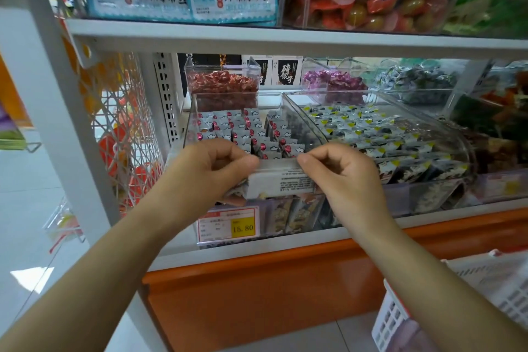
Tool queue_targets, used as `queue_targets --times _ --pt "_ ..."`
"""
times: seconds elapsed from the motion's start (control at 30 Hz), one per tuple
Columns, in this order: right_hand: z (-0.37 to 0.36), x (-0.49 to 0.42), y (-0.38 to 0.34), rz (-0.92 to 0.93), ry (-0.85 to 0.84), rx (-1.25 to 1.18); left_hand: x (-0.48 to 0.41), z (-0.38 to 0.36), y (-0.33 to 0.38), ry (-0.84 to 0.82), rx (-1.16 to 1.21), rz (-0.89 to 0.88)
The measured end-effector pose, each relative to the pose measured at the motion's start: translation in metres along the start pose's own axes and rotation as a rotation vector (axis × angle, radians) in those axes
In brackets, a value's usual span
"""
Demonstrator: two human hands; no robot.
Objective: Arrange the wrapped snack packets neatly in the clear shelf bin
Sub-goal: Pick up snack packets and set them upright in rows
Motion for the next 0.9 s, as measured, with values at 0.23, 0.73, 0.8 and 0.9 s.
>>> queue_targets --times 0.23,0.73,0.8,0.9 --pt "0.017 -0.005 0.006 -0.219 -0.228 -0.309 0.000 0.000 -0.004 -0.073 -0.062 -0.025" --pt "-0.016 0.001 0.001 -0.061 -0.229 -0.307 -0.006 0.000 -0.011 0.270 -0.081 0.002" --pt "-0.021 -0.004 -0.004 -0.039 -0.177 -0.308 -0.007 0.003 -0.008 0.278 -0.080 -0.024" --pt "-0.022 -0.025 -0.006 -0.051 -0.047 -0.371 -0.007 0.020 -0.008 0.405 -0.348 -0.088"
Point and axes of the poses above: each hand's wrist, its own x-axis away from the middle knuckle, its own z-axis out of the back of the hand, y = z × x, the point moved 1 cm from there along -x, towards the middle knuckle, and after that the axes turned 13 degrees about -y, right-handed, at the moved point
